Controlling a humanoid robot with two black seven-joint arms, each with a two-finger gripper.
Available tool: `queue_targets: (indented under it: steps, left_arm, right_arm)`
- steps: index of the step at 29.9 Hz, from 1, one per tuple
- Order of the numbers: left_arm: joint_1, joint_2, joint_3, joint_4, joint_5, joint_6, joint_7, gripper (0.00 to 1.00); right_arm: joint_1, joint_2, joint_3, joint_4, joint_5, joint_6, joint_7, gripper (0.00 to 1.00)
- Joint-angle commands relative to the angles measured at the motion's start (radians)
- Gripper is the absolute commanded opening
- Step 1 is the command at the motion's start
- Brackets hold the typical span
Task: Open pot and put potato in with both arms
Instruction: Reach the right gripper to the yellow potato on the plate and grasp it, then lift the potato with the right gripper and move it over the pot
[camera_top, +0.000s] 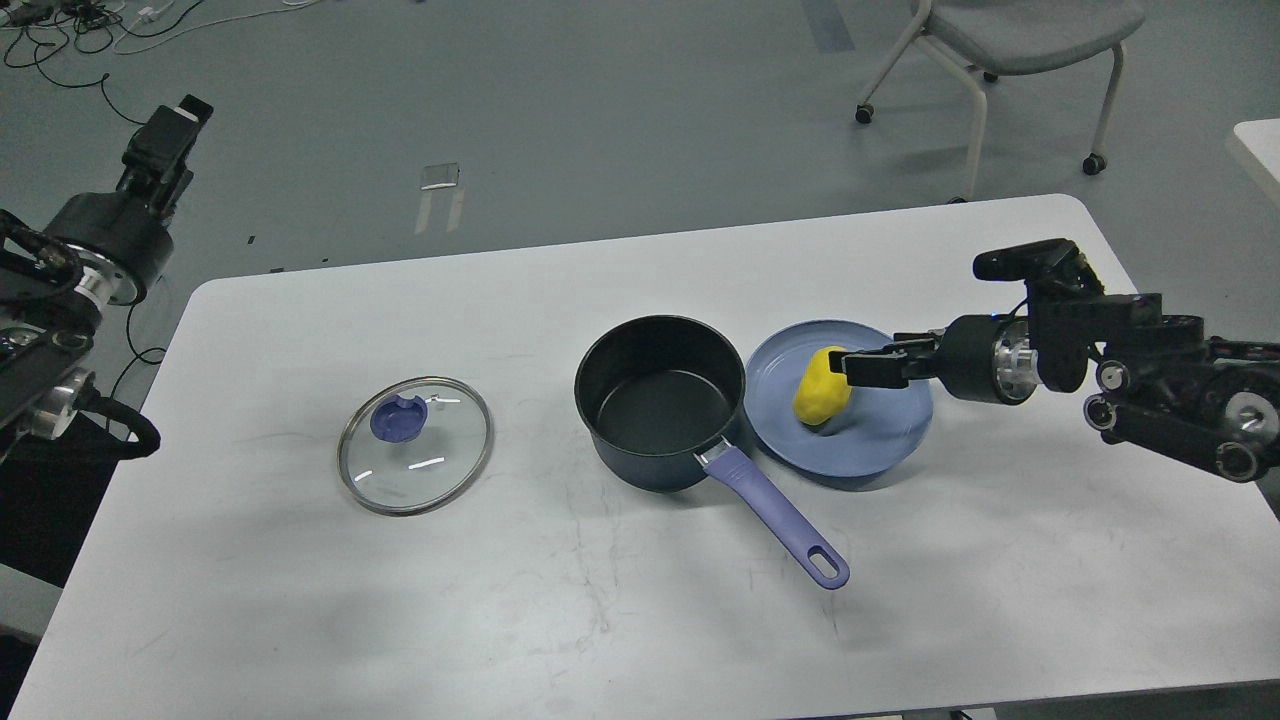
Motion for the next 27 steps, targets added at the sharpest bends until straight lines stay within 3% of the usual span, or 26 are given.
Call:
queue_targets:
  steps: [1, 7, 11, 16, 27]
  left_arm:
    - [0.005, 0.008, 0.0, 0.002, 0.0, 0.005, 0.0, 0.98]
    - [0.008, 0.011, 0.005, 0.002, 0.0, 0.005, 0.0, 0.98]
    - [0.017, 0.013, 0.006, 0.003, 0.001, 0.005, 0.0, 0.98]
    - [0.027, 0.011, 0.008, 0.008, 0.001, 0.005, 0.0, 0.98]
    - [0.04, 0.011, 0.008, 0.015, 0.001, 0.005, 0.0, 0.98]
  right_arm:
    - [-0.001, 0.052, -0.001, -0.041, 0.002, 0.0, -0.008, 1.0]
    - [-0.002, 0.085, -0.024, -0.068, 0.002, 0.003, -0.028, 1.0]
    - [0.012, 0.102, -0.077, -0.081, 0.002, 0.002, -0.028, 0.92]
    - [0.015, 0.106, -0.082, -0.087, 0.002, -0.004, -0.025, 0.62]
    - [0.036, 0.128, -0.082, -0.125, 0.004, -0.023, -0.021, 0.28]
